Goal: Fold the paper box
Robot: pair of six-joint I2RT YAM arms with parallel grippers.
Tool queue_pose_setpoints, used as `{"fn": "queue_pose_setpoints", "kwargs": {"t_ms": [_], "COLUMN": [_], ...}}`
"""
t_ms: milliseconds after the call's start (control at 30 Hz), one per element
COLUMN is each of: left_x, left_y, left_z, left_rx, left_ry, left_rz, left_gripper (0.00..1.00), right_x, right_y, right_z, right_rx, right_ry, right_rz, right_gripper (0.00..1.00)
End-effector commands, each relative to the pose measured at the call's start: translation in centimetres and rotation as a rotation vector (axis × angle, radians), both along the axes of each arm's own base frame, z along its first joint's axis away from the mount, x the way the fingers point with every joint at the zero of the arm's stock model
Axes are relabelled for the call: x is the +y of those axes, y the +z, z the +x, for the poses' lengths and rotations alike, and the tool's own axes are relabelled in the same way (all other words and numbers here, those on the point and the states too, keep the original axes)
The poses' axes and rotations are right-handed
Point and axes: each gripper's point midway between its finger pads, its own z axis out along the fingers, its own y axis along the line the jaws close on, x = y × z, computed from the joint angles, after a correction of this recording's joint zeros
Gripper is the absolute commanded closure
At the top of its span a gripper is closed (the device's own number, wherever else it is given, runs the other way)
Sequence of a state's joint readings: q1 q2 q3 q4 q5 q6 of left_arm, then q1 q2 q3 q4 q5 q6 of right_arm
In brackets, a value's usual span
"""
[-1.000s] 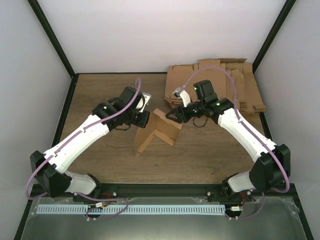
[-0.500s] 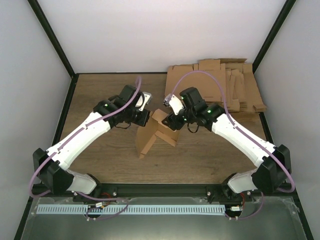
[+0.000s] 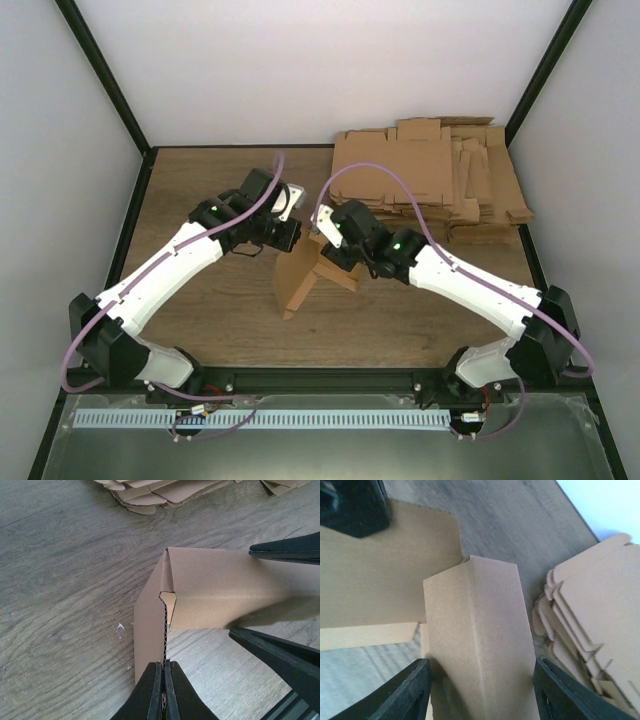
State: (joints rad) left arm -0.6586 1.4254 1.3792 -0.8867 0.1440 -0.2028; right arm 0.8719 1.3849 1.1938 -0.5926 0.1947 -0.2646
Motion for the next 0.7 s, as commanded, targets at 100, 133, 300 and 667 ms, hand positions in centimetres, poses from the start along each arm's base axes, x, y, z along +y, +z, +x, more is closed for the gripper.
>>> {"fn": "queue_pose_setpoints", "kwargs": {"t_ms": [100,133,300,667], "left_x": [-0.4,-0.4,-0.4,-0.6], "left_y": [-0.5,-0.6,-0.5,-0.3], "left_z": [-0.4,-0.4,-0.3,-0.5], "left_rx": [0.042,0.043,0.042,0.046], "left_ry": [-0.028,-0.029,-0.032,-0.047], "left_rz": [-0.013,-0.013,-0.019,-0.037], "left_gripper": [0.96,0.96,0.96,0.96], "right_x": [-1.0,-0.9,-1.0,-2.5], "right_y": [-2.4,-2.5,-3.0,-3.8], "right_z": [0.8,0.7,0.8,2.3], "right_rx": [-0.134,-0.130,-0.151,-0.349], "right_ry": [-0.029,-0.023,-0.032,-0.090], "right_rz": [-0.163,-0.154,-0.146,-0.207], "right_gripper": [0.42,0.43,0.54,0.64]}}
